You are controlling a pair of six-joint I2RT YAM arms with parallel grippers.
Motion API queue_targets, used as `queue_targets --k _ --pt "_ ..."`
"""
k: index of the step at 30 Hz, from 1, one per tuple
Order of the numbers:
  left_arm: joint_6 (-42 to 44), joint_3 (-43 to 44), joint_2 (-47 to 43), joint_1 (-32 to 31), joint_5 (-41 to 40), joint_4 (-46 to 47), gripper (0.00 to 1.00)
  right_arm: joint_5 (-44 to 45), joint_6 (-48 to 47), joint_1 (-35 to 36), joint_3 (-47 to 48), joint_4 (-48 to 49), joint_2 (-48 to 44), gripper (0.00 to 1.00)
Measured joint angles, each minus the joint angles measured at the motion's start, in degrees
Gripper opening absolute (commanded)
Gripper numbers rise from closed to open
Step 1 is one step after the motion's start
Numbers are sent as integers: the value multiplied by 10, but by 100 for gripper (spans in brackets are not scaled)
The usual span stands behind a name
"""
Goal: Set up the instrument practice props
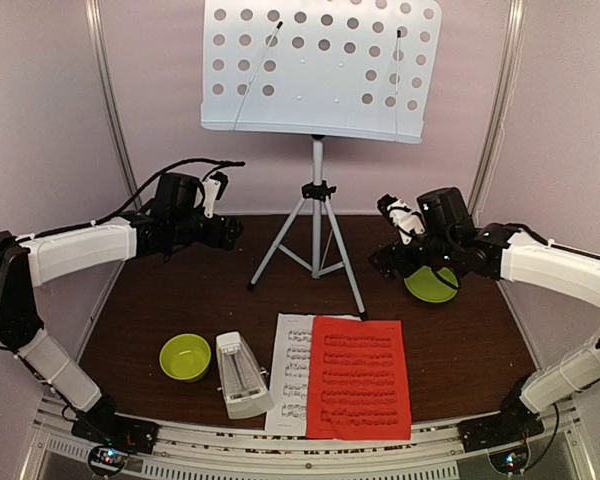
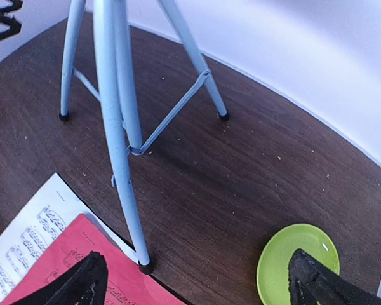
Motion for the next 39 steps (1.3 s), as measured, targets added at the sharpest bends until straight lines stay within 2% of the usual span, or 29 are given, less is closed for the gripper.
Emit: queue_targets --k 8,13,19,28,32,39 --pt "-43 -14 -66 -12 64 -48 98 1 108 -54 -77 -27 -134 100" --pt "-39 -14 -101 -79 76 -92 98 -59 166 -92 -110 -77 -158 100" --pt "-15 -10 -94 -171 90 -155 98 -145 224 -107 -169 -148 -182 100" --pt "33 92 27 -278 101 -247 96 -267 324 -113 -291 -157 -257 98" --pt "51 135 88 -290 132 -282 95 -296 365 -114 -334 -142 -245 95" --pt "71 206 180 -306 130 -328 91 -336 429 -114 -386 -58 -202 91"
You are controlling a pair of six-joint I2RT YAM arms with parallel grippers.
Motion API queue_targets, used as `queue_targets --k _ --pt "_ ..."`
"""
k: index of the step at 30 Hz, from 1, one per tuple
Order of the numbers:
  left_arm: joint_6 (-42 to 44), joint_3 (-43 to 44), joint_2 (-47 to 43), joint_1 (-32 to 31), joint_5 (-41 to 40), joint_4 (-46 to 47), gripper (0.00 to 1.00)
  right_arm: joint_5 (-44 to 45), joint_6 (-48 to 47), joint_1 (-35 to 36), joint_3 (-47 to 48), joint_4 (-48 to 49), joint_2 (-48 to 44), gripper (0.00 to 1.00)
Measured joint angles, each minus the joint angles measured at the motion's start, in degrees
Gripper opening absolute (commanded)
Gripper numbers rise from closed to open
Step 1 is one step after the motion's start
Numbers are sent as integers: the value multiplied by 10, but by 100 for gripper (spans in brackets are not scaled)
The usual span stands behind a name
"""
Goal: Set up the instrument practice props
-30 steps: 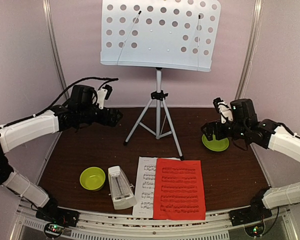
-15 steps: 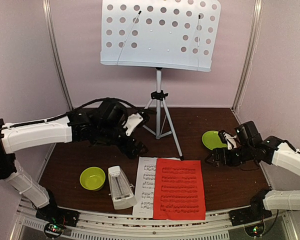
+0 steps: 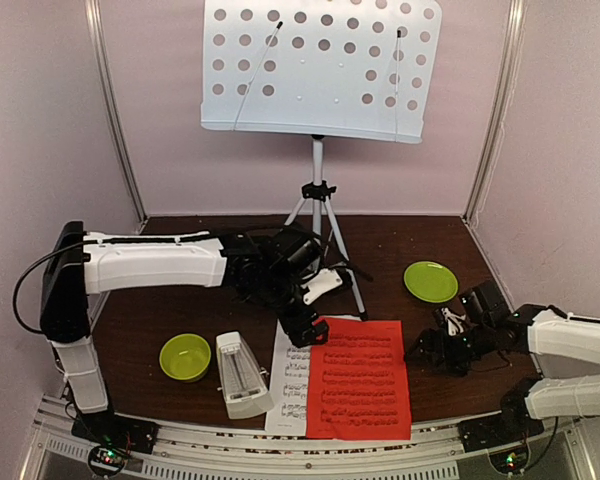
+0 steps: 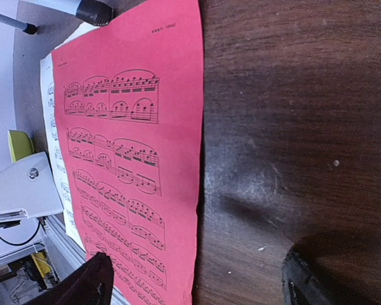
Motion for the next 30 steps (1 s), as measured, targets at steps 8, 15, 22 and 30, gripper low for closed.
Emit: queue_targets --k 8,15,22,30 --pt "0 10 60 -11 -3 -22 86 -18 54 0 -18 107 42 83" --pt "3 15 90 -11 0 -22 85 -30 102 0 -38 208 81 76" --pt "13 32 129 -11 17 -19 85 -59 141 0 -41 315 146 70" --pt "18 45 155 -11 36 -19 85 -71 193 0 -63 391 162 68"
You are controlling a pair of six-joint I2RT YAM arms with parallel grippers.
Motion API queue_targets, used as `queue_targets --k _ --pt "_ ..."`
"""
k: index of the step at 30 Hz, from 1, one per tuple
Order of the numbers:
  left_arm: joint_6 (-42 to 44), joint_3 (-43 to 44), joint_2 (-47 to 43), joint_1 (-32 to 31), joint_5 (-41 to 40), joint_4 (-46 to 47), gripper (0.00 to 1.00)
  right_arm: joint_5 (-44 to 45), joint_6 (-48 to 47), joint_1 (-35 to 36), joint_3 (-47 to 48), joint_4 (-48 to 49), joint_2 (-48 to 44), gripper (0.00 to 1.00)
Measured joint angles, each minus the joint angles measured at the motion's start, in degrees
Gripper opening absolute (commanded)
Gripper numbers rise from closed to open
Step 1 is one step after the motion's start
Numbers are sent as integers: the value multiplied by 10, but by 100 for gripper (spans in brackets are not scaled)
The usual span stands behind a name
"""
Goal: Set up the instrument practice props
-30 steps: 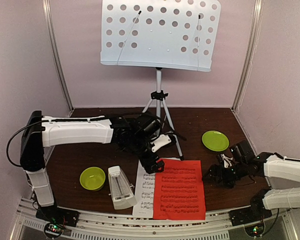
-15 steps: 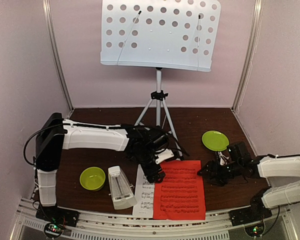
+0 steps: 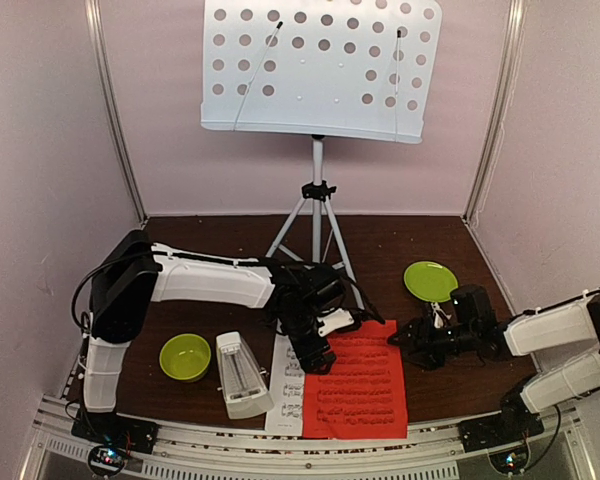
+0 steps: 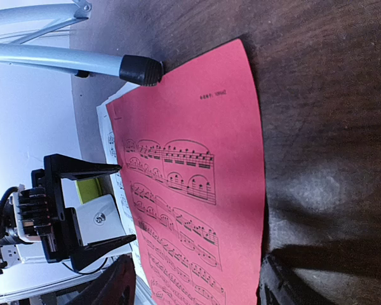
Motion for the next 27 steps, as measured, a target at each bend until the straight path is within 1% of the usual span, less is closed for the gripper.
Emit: queue_targets --k 5,13,16,19,23,25,27 --pt "2 9 3 0 6 1 85 -1 19 0 -8 21 2 68" --pt "2 19 13 0 19 4 85 -18 49 2 -8 104 56 63" --pt "2 21 16 0 23 4 85 -22 51 7 -8 120 68 62" --pt "2 22 16 0 23 3 85 -22 46 8 -7 118 70 61" --pt "10 23 13 4 17 -3 84 -14 24 8 5 84 65 61" --pt "19 16 3 8 8 -9 81 -6 9 8 10 59 57 60" --pt "32 -2 -16 13 -7 -17 76 -1 -3 8 17 40 53 60"
